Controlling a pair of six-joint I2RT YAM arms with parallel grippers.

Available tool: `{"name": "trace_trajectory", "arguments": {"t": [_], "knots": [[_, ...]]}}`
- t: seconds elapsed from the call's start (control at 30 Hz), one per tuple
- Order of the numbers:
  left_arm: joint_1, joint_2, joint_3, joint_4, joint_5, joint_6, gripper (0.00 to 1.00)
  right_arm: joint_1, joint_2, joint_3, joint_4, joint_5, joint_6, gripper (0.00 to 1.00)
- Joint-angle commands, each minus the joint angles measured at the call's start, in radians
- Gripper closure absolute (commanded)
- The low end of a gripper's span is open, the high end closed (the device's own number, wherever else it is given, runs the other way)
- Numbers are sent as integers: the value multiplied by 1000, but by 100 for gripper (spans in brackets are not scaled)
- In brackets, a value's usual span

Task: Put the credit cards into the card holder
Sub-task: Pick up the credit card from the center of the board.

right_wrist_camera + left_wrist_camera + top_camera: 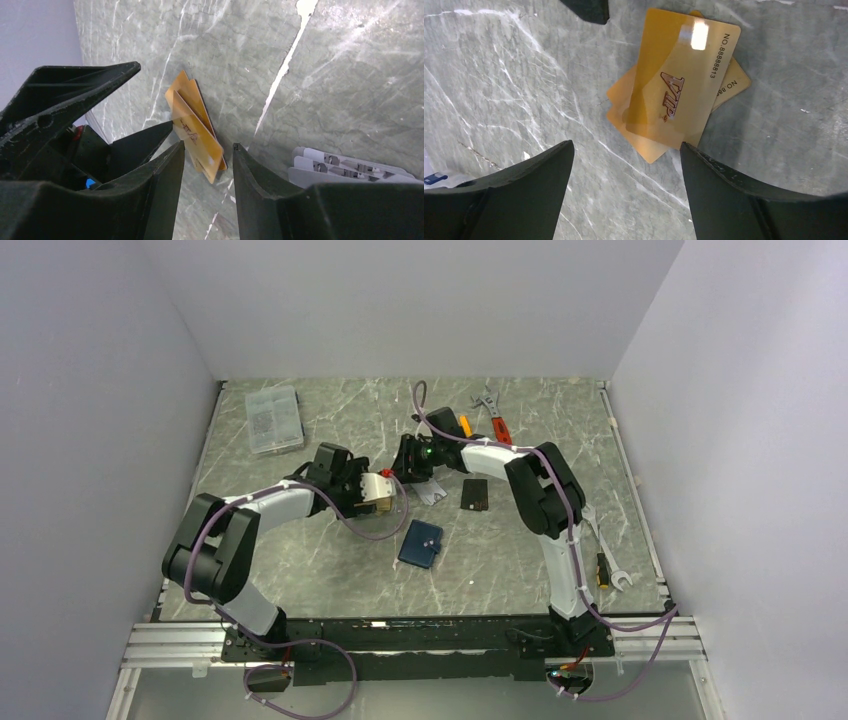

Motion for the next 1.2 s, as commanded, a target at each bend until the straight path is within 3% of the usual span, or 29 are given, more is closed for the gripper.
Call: {"name": "trace_trajectory", "arguments": {"t": [0.0, 0.57, 0.97, 1.17], "knots": [[-15, 20, -20, 40, -27, 41, 16, 6, 19, 48, 27, -25, 6, 57], [-48, 45, -28, 6, -57, 48, 25, 14, 41, 19, 20, -31, -5, 55], [-65, 50, -3, -66, -44, 35, 39, 13, 29, -39, 35, -19, 5, 55], [-81, 42, -18, -61, -52, 21, 40, 19, 26, -95, 128, -69, 89, 59]]}}
